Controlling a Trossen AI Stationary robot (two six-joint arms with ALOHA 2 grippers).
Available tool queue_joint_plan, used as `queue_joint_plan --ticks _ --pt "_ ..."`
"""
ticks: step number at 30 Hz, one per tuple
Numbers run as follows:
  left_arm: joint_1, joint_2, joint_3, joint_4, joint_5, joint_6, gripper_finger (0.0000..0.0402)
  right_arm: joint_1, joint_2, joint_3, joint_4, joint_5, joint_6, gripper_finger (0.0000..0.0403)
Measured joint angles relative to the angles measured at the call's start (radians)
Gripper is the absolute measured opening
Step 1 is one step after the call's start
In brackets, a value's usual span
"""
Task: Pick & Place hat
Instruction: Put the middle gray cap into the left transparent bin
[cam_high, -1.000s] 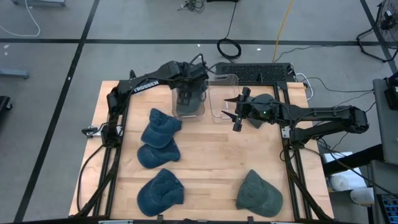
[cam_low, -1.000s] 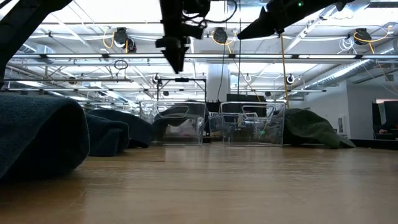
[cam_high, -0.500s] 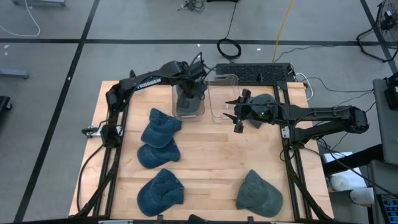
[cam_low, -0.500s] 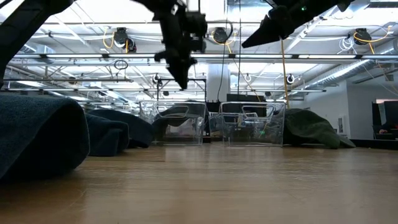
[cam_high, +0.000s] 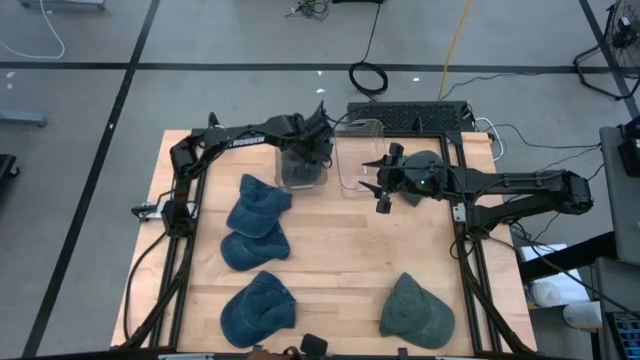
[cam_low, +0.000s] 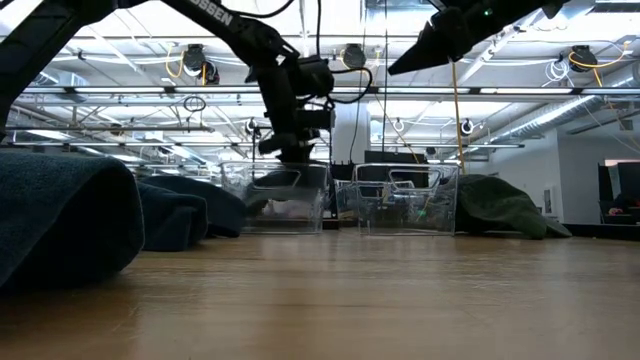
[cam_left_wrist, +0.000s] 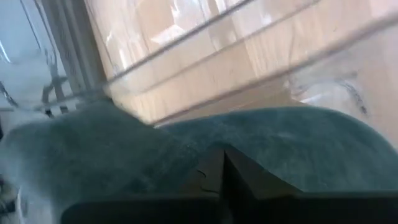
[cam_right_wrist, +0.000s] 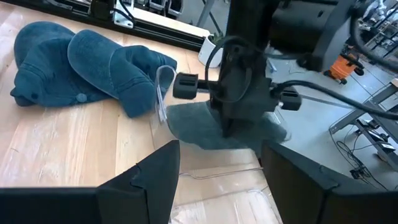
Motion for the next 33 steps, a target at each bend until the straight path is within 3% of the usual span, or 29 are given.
queue_joint_plan --ticks 11,18,26,29,33 --pt "0.008 -0.002 -0.059 0.029 -0.013 -0.074 0.0006 0.0 0.0 0.0 0.001 0.0 0.009 0.0212" --pt "-0.031 -0.019 0.011 -0.014 -0.184 -0.047 0.0006 0.0 0.0 0.0 0.001 0.0 0.011 0.0212" --pt "-0.028 -0.043 0.072 -0.044 -0.248 -0.05 0.0007 0.0 0.0 0.0 -0.001 0.0 0.011 0.0212" --pt "0.01 -0.041 0.06 -0.045 -0.235 -0.077 0.0005 0.0 0.0 0.0 -0.004 0.0 0.011 0.0212" --pt "0.064 -0.035 0.002 -0.031 -0.115 -0.115 0.0009 0.0 0.0 0.0 -0.007 0.0 0.011 0.0212"
